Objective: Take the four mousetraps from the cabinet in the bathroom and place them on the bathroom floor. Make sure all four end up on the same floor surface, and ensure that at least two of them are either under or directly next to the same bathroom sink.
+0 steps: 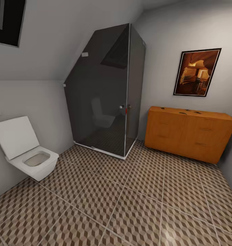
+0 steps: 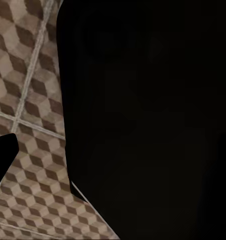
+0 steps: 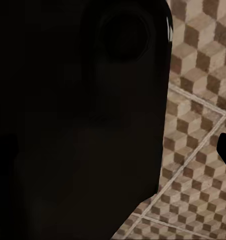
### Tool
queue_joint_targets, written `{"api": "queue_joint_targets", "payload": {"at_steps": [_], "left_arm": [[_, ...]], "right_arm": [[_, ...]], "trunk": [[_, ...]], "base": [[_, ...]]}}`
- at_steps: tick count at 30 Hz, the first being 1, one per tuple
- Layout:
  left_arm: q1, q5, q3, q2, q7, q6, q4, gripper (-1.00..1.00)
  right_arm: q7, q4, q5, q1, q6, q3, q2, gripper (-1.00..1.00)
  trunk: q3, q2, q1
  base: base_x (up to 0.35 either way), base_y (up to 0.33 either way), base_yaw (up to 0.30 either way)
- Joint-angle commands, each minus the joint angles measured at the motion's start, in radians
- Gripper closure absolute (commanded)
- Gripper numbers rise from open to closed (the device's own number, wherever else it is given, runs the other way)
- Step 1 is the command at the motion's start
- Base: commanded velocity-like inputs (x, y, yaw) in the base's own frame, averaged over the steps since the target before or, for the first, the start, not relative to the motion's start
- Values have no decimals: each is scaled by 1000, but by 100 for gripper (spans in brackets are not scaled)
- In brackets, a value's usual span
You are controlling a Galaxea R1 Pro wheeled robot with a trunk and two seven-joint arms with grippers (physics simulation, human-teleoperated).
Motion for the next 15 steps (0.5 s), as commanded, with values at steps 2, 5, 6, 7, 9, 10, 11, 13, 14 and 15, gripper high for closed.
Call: {"api": "queue_joint_targets", "payload": {"at_steps": [2, 5, 6, 7, 9, 10, 11, 13, 14, 15], "left_arm": [[0, -1, 4, 3, -3, 4, -3, -100], [0, -1, 4, 3, -3, 4, -3, -100], [0, -1, 3, 2, -3, 5, -3, -100], [0, -1, 3, 2, -3, 4, -3, -100], [0, 0, 3, 2, -3, -1, -4, -100], [0, 1, 3, 2, -3, -4, -4, -100], [0, 1, 3, 2, -3, -8, -4, -100], [0, 1, 3, 2, -3, -18, -3, -100], [0, 1, 3, 2, -3, -23, -3, -100], [0, 1, 3, 2, -3, -29, -3, -100]], "right_arm": [[-2, -11, 3, -2, -3, 2, 11, -100], [-2, -12, 3, -2, -3, 2, 15, -100], [-2, -12, 3, -2, -3, 2, 15, -100], [-2, -13, 3, -2, -3, 2, 16, -100], [-2, -20, 3, -2, -10, 3, 18, -100], [-2, -26, 3, -2, -16, 3, 18, -100], [-2, -32, 3, -2, -21, 3, 19, -100], [-2, -43, 3, -2, -32, 4, 19, -100], [-2, -46, 3, -2, -38, 4, 19, -100], [-2, -47, 3, -2, -44, 4, 20, -100]], "trunk": [[-1, -1, 0], [-1, -1, 0], [-1, -1, 0], [-1, -1, 0], [-1, -1, 0], [-1, -1, 0], [-1, -1, 0], [-1, -1, 0], [-1, -1, 0], [-1, -1, 0]], "base": [[0, 0, 0], [0, 0, 0], [0, 0, 0], [0, 0, 0], [0, 0, 0], [0, 0, 0], [0, 0, 0], [0, 0, 0], [0, 0, 0], [0, 0, 0]]}}
